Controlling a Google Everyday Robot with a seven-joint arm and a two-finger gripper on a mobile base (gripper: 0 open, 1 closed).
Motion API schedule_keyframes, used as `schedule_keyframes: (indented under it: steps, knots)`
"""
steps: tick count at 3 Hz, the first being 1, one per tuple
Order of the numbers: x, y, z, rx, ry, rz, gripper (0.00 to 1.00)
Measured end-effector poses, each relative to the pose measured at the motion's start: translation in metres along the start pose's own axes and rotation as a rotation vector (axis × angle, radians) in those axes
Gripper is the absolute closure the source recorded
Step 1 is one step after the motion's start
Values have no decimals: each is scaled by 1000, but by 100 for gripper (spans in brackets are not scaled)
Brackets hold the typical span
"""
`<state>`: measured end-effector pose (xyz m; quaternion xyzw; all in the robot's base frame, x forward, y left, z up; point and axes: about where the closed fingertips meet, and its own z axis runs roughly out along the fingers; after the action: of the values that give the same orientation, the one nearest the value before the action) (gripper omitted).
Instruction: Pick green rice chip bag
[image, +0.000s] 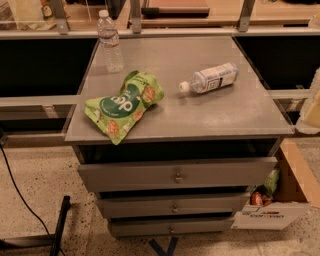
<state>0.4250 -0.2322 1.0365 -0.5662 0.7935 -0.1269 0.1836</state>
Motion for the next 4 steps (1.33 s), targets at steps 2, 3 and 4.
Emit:
schedule_keyframes:
  steps: [2,3,4]
  knots:
    - [-15,-8,18,7,0,-55,0]
    - [-39,-23,45,-20,-19,-140,0]
    - [-66,-38,76,-35,-70,-234,0]
